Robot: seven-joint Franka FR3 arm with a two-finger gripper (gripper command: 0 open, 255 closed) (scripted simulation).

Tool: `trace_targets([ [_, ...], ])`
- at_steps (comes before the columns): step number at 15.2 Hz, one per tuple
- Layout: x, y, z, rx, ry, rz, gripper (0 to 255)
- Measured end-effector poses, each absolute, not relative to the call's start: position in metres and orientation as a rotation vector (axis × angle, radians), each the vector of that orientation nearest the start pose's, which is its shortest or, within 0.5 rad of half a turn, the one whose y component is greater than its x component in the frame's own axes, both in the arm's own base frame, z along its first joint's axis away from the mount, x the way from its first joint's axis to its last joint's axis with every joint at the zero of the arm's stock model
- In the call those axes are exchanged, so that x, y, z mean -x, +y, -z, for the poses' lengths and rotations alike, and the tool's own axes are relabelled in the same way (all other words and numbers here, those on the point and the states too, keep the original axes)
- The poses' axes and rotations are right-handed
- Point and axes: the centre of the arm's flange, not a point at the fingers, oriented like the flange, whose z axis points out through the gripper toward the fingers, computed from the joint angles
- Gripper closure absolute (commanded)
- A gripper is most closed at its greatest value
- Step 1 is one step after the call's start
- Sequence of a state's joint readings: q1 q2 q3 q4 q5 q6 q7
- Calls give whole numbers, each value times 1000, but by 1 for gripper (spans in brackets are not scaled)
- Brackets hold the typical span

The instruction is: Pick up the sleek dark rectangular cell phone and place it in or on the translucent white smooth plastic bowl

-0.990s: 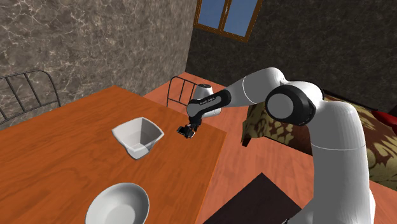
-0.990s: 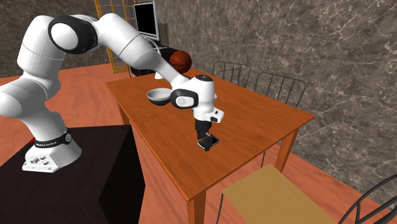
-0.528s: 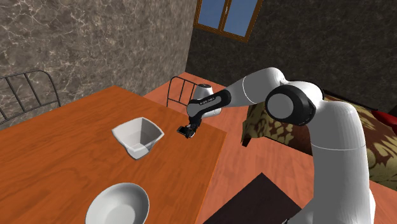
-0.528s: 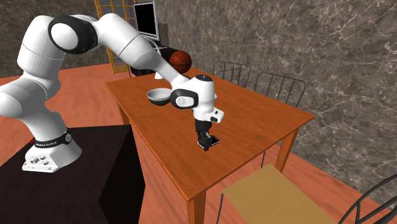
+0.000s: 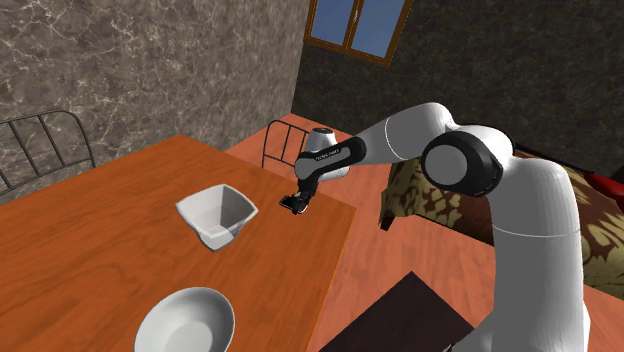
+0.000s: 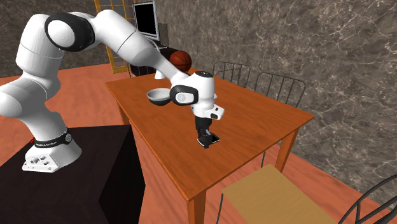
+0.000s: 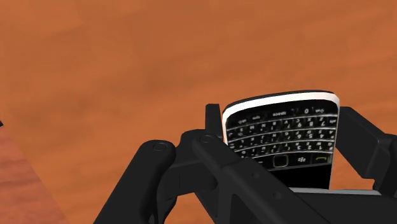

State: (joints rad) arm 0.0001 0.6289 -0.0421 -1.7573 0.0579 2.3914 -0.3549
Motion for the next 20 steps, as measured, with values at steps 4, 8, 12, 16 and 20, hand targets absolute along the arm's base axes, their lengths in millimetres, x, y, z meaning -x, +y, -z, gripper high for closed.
trace_targets([
  [4,-666,-24,-232,3098,-434,14,255],
  [8,-664,-25,-253,3098,-434,14,255],
  [12,-666,-25,-275,3098,-434,14,255],
  [16,-665,-25,-296,3098,-434,14,255],
  [20,-664,-24,-316,3098,-434,14,255],
])
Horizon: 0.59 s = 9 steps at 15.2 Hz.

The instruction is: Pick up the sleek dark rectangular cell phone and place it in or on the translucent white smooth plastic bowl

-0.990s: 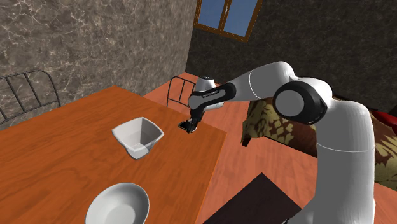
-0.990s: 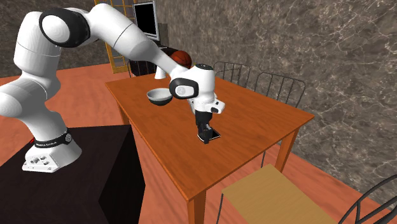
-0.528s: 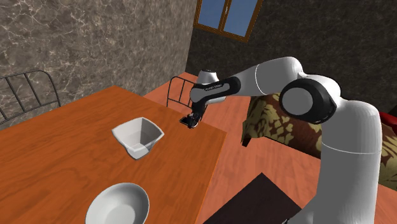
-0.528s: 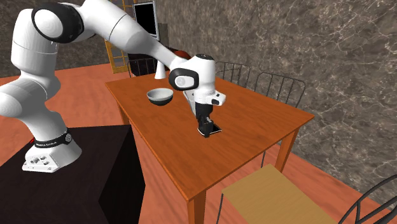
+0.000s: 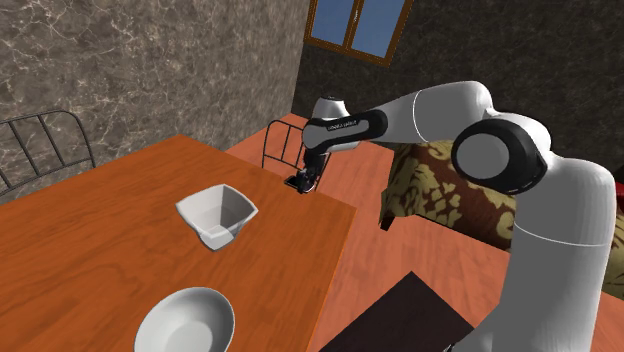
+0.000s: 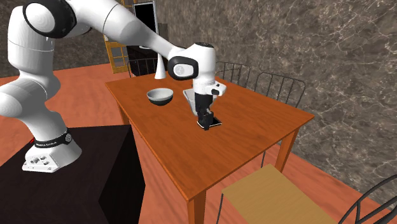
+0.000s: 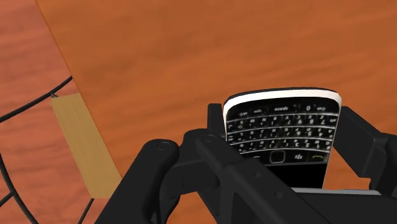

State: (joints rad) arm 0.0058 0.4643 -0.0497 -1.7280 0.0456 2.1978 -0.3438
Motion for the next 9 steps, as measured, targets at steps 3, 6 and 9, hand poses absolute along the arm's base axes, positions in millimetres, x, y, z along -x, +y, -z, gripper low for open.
trace_targets([
  [3,-664,-26,-333,3098,-434,14,255],
  [6,-664,-25,-348,3098,-435,14,255],
  [9,-665,-24,-364,3098,-434,14,255],
])
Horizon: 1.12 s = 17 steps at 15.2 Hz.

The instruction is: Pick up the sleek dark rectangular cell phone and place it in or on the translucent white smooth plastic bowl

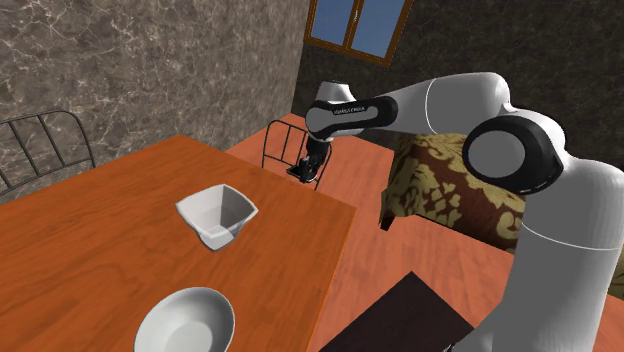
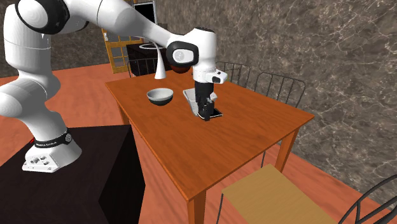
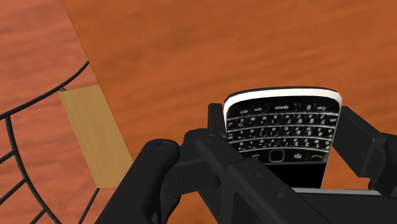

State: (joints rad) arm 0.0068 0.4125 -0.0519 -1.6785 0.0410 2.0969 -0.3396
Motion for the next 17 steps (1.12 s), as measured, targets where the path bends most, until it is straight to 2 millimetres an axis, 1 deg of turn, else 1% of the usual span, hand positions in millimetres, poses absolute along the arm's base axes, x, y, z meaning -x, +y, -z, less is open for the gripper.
trace_targets([
  [8,-665,-25,-404,3098,-434,14,255],
  [10,-662,-9,-407,3098,-435,14,255],
  [14,-662,40,-408,3098,-436,13,255],
  [15,-662,54,-408,3098,-437,13,255],
  [17,-656,80,-410,3098,-436,13,255],
])
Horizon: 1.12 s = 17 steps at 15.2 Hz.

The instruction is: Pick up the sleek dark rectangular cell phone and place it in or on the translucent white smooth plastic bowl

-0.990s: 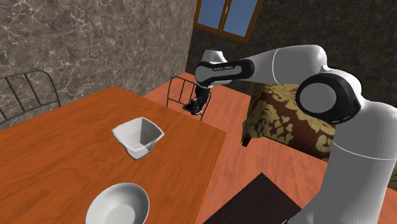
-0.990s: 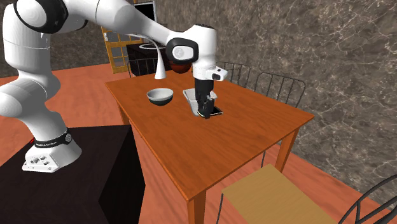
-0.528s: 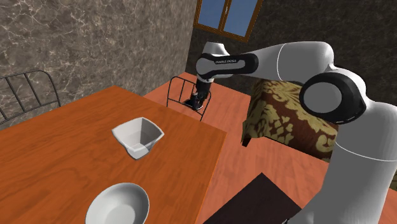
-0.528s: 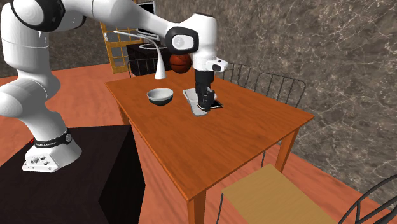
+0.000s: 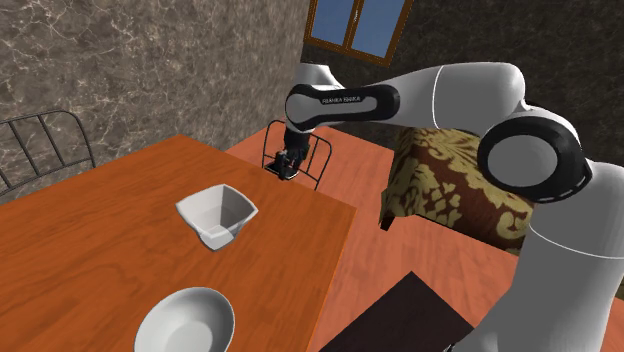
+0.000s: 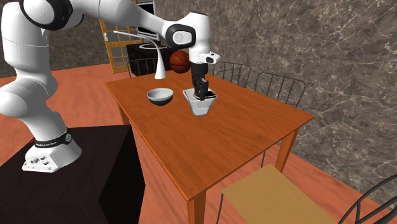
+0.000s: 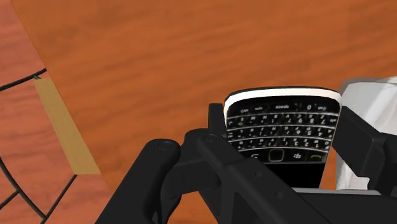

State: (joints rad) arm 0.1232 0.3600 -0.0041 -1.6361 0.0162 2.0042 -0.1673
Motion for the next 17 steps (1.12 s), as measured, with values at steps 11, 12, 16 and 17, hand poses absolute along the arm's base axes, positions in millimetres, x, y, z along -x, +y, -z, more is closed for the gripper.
trace_targets([
  [11,-654,225,-413,3098,-436,13,255],
  [12,-652,240,-413,3097,-436,14,255],
  [16,-650,279,-409,3098,-436,14,255],
  [17,-649,281,-403,3098,-435,13,255],
])
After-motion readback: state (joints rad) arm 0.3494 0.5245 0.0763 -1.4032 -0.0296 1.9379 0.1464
